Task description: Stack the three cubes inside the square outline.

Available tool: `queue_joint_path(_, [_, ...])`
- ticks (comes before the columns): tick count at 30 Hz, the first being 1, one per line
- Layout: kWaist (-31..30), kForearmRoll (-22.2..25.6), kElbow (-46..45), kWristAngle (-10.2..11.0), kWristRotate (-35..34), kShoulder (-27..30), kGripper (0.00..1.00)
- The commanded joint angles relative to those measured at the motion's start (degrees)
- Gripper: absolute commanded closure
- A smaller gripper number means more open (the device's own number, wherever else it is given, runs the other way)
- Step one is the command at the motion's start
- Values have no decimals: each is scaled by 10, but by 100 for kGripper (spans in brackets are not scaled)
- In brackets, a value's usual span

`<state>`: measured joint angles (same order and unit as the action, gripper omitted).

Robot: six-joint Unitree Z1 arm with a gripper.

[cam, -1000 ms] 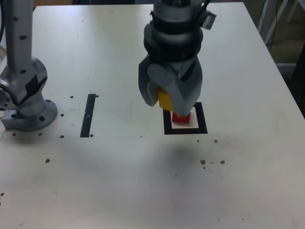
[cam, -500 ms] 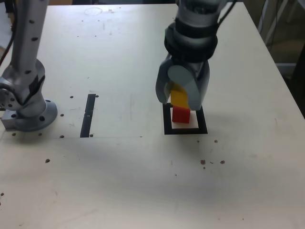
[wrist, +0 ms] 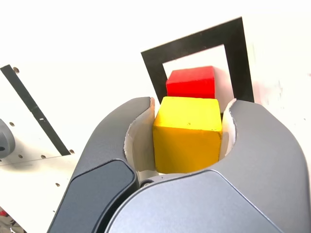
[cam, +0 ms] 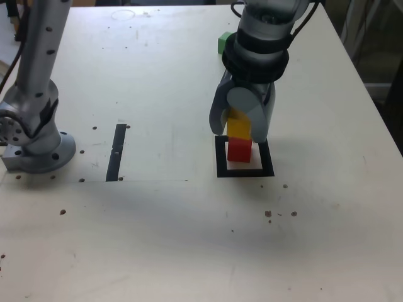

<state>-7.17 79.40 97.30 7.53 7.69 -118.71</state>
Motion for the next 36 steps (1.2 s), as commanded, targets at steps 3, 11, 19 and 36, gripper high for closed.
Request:
queue_joint_path(3, [3,-6,-8,0,5,-4,71])
queue_joint_path(11, [4,-23,-21,-4,9,-10,71])
queue_joint_path(19, [9,-30,-27,-6,10,-13,65])
queue_joint_path(36, [10,-49,-36,-16,21,-20,8])
